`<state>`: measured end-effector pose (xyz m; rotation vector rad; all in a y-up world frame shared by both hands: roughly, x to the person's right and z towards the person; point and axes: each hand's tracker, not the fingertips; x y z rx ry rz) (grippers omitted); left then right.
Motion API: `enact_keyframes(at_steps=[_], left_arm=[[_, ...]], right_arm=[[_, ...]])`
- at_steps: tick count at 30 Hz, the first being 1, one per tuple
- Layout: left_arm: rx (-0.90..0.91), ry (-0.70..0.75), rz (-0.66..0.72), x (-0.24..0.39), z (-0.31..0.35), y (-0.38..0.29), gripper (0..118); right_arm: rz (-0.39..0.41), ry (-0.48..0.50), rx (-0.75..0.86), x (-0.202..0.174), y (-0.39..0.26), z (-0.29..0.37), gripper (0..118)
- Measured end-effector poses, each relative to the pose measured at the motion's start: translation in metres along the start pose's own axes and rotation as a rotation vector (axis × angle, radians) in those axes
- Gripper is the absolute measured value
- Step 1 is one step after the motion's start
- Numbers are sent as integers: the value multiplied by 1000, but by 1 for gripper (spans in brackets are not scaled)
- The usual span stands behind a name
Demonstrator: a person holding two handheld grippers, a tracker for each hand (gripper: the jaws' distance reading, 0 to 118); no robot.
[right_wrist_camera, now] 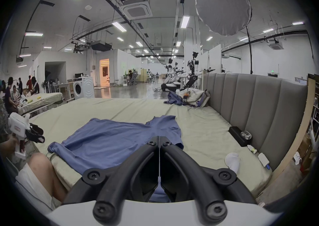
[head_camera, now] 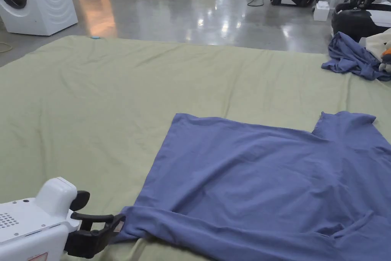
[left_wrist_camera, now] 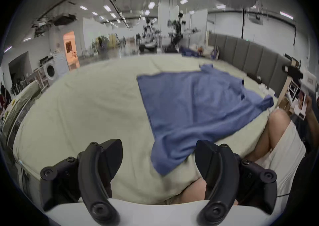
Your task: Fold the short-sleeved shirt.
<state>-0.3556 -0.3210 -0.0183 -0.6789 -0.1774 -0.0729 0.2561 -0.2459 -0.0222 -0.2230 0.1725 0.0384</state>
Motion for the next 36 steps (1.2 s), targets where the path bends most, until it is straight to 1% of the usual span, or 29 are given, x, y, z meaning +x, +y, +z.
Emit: enact_keyframes(at_steps=[4, 6, 8, 10, 11, 12, 13, 14, 16, 18, 19, 20, 21, 22, 24, 26, 29, 30, 31, 33, 34, 35, 36], left_arm=[[-59, -33, 19, 0, -27, 0, 97], [-85, -50, 1, 6, -33, 1, 97], [-129, -102, -14, 9, -42, 0, 97], [-139, -96, -26, 12, -48, -3, 95], [-162, -108, -26, 11, -52, -3, 90], [-175, -114, -19, 12, -54, -4, 75], [-171, -115, -20, 14, -52, -5, 39], [-158, -109, -28, 16, -51, -7, 19], [-138, -127, -38, 19, -48, -6, 15], [-138, -98, -54, 35, -41, 0, 13], [-132, -96, -60, 36, -40, 2, 13], [-131, -98, -55, 35, -39, 4, 13], [-125, -102, -43, 40, -33, 8, 13], [-112, -103, -18, 39, -31, 10, 13], [-92, -109, 26, 36, -26, 15, 13], [-68, -110, 40, 38, -18, 20, 13], [-61, -105, 35, 41, -15, 28, 13], [-61, -104, 33, 42, -15, 29, 13], [-61, -104, 34, 42, -15, 30, 13], [-65, -104, 40, 40, -17, 29, 13], [-69, -104, 43, 40, -17, 29, 13], [-71, -105, 49, 40, -17, 29, 13], [-71, -105, 54, 40, -17, 29, 13]], right_arm=[[-16, 13, -45, 2, -7, -7, 3], [-24, 9, -62, 1, -9, -9, 3], [-28, 8, -81, 4, -13, -11, 3], [-27, 3, -97, 4, -15, -12, 3], [-25, 4, -106, 5, -16, -12, 3], [-20, 1, -114, 5, -17, -13, 3], [-13, 1, -119, 5, -18, -13, 3], [-9, 4, -128, 7, -19, -13, 3], [-2, 12, -155, 11, -20, -16, 4], [28, 28, -226, 15, -18, -18, 5], [49, 41, -286, 20, -20, -22, 31], [51, 66, -340, 25, -24, -26, 59], [60, 83, -401, 32, -29, -31, 83], [63, 95, -412, 38, -36, -33, 95], [62, 93, -499, 50, -48, -47, 95], [1, 80, -562, 63, -61, -59, 95], [-63, 122, -625, 71, -77, -73, 95], [-77, 121, -645, 71, -80, -76, 95], [-71, 123, -636, 71, -82, -79, 95], [-83, 148, -654, 67, -83, -84, 94], [-88, 163, -662, 65, -84, -85, 89], [-93, 180, -669, 62, -84, -86, 80], [-85, 190, -674, 59, -84, -87, 67]])
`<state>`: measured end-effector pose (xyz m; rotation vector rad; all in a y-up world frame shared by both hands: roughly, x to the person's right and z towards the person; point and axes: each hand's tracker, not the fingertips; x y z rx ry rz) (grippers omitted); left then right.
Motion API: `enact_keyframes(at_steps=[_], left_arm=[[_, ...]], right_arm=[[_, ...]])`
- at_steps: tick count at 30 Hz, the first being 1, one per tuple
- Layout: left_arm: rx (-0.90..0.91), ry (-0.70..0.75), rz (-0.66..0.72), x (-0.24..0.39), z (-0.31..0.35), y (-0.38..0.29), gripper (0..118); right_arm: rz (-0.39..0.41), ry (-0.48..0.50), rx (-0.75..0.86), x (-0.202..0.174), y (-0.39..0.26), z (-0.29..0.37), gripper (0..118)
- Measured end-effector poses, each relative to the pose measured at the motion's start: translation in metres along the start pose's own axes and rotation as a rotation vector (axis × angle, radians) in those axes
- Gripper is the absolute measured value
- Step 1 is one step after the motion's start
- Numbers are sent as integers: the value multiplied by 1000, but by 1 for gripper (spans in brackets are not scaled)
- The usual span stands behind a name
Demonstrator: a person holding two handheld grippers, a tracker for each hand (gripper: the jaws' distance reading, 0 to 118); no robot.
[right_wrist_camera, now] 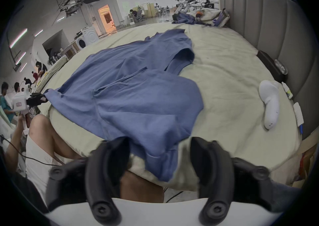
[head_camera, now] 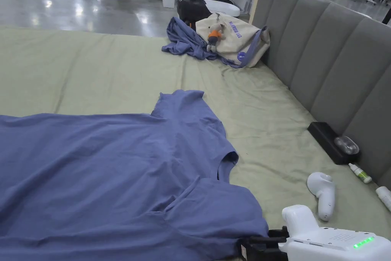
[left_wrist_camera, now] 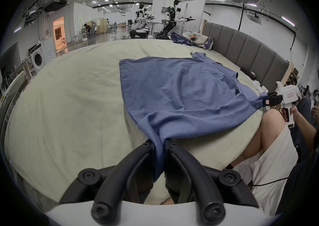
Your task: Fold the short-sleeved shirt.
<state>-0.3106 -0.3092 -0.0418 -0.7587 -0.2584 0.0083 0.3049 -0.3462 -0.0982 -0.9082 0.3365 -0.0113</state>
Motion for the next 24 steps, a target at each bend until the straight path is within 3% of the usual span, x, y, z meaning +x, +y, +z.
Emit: enact_keyframes(at_steps=[1, 3, 5, 20, 24], left_arm=[[2, -1, 5, -1, -1, 0, 13], [1, -2, 9, -1, 0, 0, 13], [-3, -4, 12, -2, -1, 0, 13], [76, -17, 21, 13, 36, -14, 9], [98, -17, 50, 7, 39, 0, 9]], right_arm=[[21, -5, -11, -3, 0, -3, 46], [42, -3, -44, -5, 1, -7, 24], [40, 24, -58, -5, 1, -7, 16], [-114, 125, 105, -1, -1, 45, 10], [-121, 147, 154, -6, 13, 59, 10]])
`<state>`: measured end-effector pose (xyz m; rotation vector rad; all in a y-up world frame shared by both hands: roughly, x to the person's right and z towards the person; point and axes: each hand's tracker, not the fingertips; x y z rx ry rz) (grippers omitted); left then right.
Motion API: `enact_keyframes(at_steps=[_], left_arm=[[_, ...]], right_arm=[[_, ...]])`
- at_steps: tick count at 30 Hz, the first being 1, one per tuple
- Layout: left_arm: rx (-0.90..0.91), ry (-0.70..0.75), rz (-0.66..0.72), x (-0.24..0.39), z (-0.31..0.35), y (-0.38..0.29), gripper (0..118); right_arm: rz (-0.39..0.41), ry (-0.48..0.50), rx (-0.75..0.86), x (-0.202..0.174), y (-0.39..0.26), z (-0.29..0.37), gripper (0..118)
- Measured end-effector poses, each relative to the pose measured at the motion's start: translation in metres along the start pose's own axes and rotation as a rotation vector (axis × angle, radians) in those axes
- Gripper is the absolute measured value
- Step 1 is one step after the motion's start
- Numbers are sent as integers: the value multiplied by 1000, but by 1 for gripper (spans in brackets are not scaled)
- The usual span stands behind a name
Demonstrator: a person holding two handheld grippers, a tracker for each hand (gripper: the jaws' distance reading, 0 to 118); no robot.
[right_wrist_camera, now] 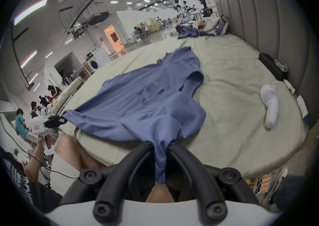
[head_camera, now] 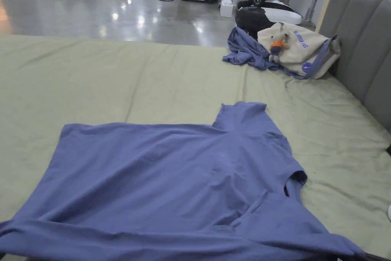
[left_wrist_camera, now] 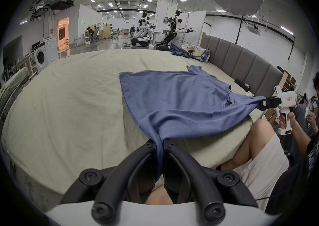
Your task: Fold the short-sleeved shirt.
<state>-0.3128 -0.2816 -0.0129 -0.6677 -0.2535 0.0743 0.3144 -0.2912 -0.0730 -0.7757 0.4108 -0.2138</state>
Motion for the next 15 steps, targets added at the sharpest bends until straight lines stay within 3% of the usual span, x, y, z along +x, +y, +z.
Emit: enact_keyframes(at_steps=[4, 7, 15], left_arm=[[33, 2, 16, -11, -16, 30, 9], [65, 11, -8, -16, -33, 51, 9], [82, 26, 75, -45, -93, 88, 9]], right_arm=[[-1, 22, 24, 0, 37, -13, 10], [57, -5, 55, -2, 66, -32, 10], [56, -25, 55, 10, 119, -95, 10]])
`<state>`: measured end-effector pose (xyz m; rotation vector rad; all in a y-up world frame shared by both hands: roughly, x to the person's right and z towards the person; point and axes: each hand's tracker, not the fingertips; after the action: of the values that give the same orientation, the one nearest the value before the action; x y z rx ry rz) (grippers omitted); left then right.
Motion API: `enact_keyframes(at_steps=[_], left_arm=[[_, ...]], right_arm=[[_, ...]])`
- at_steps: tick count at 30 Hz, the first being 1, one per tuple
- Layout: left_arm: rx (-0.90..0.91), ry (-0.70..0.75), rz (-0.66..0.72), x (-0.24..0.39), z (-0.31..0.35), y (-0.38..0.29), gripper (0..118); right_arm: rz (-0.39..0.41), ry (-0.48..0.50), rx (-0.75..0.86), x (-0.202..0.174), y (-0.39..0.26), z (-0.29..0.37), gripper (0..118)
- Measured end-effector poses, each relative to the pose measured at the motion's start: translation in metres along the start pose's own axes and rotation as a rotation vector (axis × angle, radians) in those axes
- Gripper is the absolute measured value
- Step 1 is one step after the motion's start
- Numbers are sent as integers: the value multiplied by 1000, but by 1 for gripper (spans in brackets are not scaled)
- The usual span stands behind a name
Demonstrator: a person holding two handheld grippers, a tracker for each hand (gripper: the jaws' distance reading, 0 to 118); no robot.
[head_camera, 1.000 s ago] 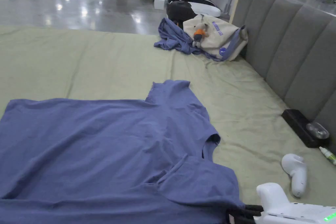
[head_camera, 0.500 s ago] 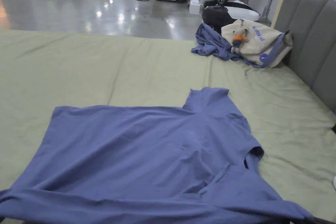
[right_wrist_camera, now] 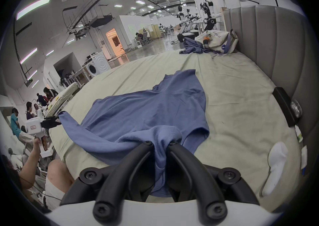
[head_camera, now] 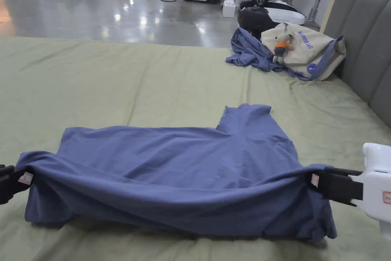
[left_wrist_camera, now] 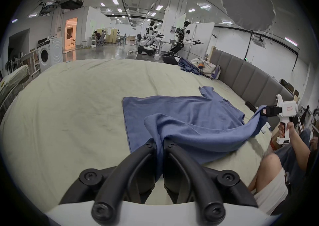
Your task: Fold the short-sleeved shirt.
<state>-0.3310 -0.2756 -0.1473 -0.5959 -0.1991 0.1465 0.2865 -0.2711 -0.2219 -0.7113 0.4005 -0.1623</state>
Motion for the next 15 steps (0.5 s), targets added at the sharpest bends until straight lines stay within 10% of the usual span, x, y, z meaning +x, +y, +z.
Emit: enact_keyframes(at_steps=[15], left_arm=[[-184, 105, -32, -10, -78, -13, 9]], right_arm=[[32, -94, -134, 19, 5, -90, 10]])
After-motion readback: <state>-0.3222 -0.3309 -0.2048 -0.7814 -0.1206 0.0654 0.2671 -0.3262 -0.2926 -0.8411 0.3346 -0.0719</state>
